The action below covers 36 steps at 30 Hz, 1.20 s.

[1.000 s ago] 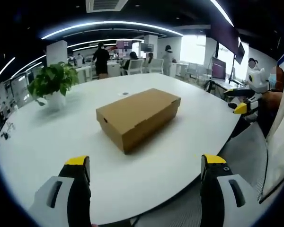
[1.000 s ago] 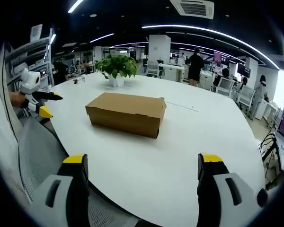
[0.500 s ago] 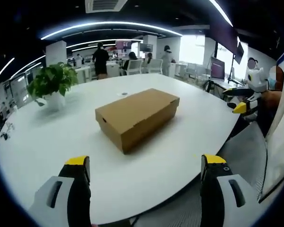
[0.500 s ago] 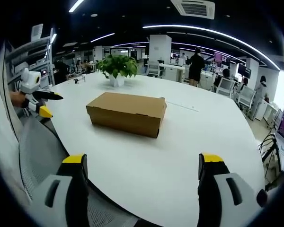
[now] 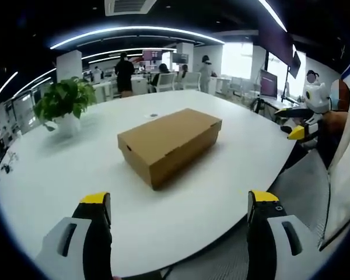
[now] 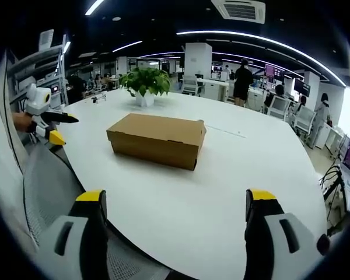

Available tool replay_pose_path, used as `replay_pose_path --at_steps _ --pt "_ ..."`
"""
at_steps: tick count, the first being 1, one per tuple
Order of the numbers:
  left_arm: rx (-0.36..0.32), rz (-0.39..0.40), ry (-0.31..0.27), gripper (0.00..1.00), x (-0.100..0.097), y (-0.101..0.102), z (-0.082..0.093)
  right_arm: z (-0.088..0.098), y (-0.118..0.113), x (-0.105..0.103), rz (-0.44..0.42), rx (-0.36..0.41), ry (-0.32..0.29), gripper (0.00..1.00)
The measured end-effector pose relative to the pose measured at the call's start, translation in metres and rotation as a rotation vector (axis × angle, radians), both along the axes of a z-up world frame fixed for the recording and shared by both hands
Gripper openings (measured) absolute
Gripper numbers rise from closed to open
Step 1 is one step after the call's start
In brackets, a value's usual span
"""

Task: Operate the shoe box by opening the lid, removing the specified soft item, and placing it in the target area until the item is outside and the box remains undamaged.

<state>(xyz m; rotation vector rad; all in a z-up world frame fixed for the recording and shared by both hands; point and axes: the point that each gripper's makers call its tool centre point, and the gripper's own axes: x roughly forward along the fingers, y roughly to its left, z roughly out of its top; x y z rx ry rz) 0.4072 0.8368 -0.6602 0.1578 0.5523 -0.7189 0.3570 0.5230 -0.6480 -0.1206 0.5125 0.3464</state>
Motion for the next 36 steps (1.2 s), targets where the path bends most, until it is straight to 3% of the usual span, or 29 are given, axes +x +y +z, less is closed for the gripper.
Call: replay_pose_path --at_steps 20,36 --pt "0.034 0.001 -0.013 1.00 0.024 -0.007 -0.002 0.003 -0.004 0.023 0.031 -0.012 -0.010 0.94" --pt "0.051 0.028 -0.015 1.00 0.043 -0.020 -0.008 0.002 0.000 0.059 0.100 -0.026 -0.029 0.92"
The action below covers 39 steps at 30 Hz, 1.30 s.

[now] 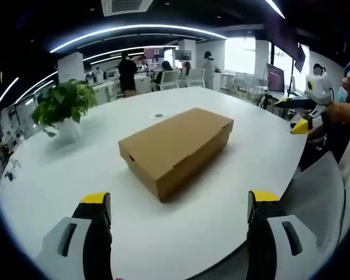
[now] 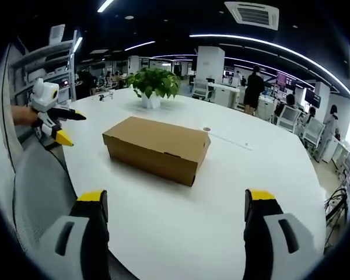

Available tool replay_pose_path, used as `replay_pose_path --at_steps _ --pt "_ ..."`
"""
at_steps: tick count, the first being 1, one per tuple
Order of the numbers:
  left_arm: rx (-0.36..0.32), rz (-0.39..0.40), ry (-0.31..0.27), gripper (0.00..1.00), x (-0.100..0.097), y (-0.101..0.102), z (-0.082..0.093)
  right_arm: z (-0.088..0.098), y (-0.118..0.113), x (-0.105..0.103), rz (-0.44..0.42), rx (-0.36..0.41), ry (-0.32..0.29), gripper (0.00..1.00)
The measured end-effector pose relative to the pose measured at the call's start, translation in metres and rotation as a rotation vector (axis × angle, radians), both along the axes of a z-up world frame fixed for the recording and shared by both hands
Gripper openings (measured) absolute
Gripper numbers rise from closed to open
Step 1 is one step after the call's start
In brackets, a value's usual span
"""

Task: Operate the shoe box by opening the lid, removing the specified soft item, and placing it in the target area until the item is outside and the box remains undamaged.

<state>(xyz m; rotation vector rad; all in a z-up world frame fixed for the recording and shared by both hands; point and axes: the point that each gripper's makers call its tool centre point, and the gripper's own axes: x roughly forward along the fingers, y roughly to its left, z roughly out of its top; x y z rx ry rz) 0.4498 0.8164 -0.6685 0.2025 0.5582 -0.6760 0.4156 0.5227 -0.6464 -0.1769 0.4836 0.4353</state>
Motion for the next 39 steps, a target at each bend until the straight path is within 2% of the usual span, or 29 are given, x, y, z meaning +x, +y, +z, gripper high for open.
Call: replay_pose_path --at_steps 20,31,39 --pt "0.016 0.049 -0.003 0.97 0.039 -0.009 -0.017 -0.018 0.006 0.040 0.093 -0.005 0.012 0.87" --pt "0.007 0.073 0.013 0.90 0.054 -0.012 -0.030 -0.028 0.009 0.065 0.129 0.006 0.015 0.85" --pt "-0.002 0.087 0.020 0.84 0.064 -0.013 -0.036 -0.033 0.017 0.086 0.166 0.012 -0.001 0.78"
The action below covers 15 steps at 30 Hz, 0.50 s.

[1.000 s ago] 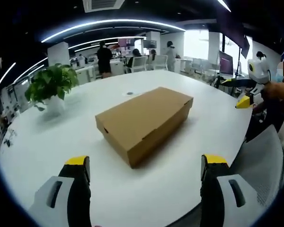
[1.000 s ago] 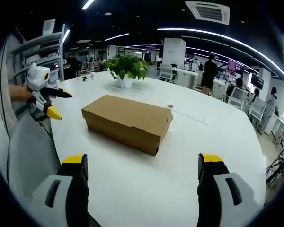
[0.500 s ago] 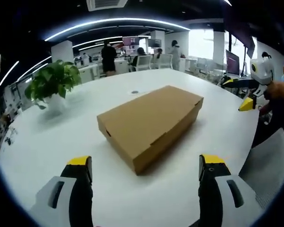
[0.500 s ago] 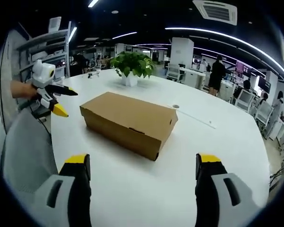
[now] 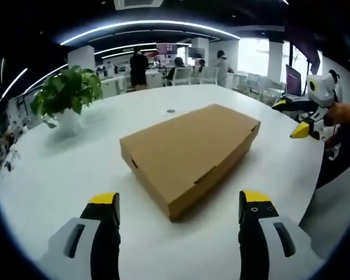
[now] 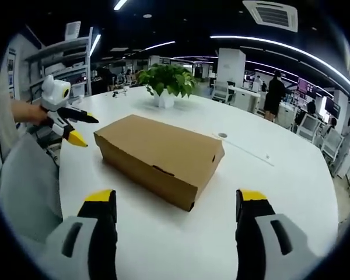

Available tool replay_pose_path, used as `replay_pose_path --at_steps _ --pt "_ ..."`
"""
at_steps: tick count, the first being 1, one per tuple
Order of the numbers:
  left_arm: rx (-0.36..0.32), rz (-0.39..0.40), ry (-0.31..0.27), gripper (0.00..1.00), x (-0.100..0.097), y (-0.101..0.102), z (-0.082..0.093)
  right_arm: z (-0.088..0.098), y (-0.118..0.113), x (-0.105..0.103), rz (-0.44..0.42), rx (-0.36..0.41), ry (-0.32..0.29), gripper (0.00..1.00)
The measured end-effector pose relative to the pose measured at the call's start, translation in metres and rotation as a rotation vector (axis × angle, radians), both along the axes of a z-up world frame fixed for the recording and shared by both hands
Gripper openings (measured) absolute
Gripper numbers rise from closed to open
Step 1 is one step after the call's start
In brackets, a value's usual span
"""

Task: Operate the shoe box by opening the lid, removing the specified soft item, and placing it in the target area until the item is outside and the box remains undamaged.

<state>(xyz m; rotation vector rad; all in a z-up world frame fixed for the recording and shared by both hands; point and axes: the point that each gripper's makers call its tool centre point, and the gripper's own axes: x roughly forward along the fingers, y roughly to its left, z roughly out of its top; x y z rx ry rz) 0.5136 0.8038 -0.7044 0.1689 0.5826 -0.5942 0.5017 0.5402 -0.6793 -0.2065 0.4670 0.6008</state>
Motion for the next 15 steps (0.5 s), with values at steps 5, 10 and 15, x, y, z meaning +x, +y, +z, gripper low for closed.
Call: replay_pose_path --at_steps 5,10,15 --pt "0.000 0.012 0.005 0.78 0.005 0.000 -0.002 -0.004 0.004 0.016 0.024 -0.019 -0.016 0.68" --pt "-0.004 0.022 0.010 0.73 0.008 -0.002 -0.005 -0.012 0.004 0.032 0.030 -0.040 -0.010 0.61" --pt "-0.021 0.051 0.013 0.67 0.012 -0.002 -0.005 -0.017 0.009 0.039 0.050 -0.055 0.004 0.56"
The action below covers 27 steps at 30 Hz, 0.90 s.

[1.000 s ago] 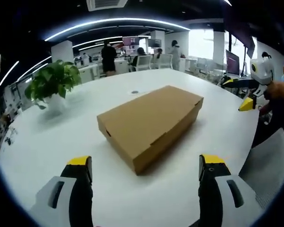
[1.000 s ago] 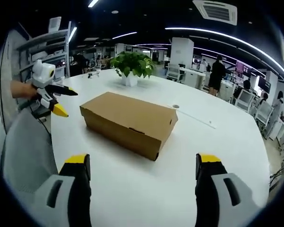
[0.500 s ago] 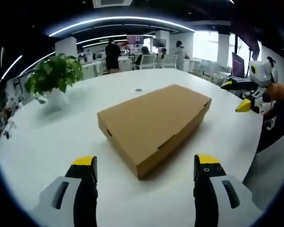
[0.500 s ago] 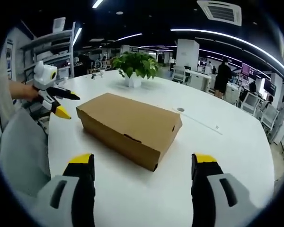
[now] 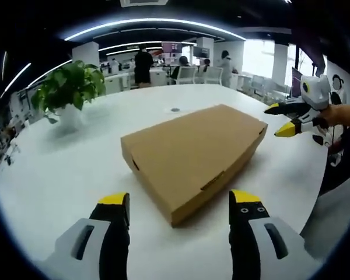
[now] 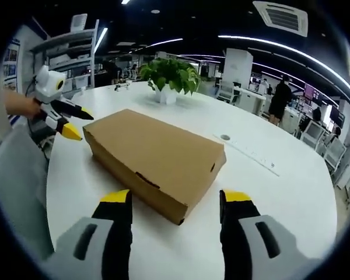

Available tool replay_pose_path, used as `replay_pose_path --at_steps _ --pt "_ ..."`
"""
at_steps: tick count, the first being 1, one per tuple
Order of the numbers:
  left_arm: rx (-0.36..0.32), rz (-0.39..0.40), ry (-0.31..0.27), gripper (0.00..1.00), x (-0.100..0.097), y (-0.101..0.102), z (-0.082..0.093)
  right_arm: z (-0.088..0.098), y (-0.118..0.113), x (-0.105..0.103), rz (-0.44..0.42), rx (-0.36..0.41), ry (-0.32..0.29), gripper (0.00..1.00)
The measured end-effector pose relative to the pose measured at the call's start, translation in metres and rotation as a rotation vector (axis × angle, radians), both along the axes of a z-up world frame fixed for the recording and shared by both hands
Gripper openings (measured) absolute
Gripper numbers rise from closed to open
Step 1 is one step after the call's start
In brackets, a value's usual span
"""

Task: Operate the shoe box by opening the lid, removing the specified soft item, and placing it in the target area until the item is outside and the box remains undamaged.

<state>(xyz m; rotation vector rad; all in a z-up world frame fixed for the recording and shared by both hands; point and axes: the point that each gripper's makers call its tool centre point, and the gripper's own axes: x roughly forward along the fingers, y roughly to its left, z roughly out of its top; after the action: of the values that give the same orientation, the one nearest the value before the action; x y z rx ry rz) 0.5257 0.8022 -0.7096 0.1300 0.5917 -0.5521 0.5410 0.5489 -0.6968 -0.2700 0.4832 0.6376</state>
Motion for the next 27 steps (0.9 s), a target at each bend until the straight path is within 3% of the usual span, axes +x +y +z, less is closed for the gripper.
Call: replay_pose_path --at_steps 12,27 --pt "0.023 -0.002 0.019 0.59 0.006 -0.004 -0.013 -0.015 0.013 0.017 0.056 -0.041 0.034 0.48" --pt "0.026 0.001 0.018 0.52 0.008 -0.012 -0.019 -0.020 0.017 0.017 0.079 -0.029 0.064 0.50"
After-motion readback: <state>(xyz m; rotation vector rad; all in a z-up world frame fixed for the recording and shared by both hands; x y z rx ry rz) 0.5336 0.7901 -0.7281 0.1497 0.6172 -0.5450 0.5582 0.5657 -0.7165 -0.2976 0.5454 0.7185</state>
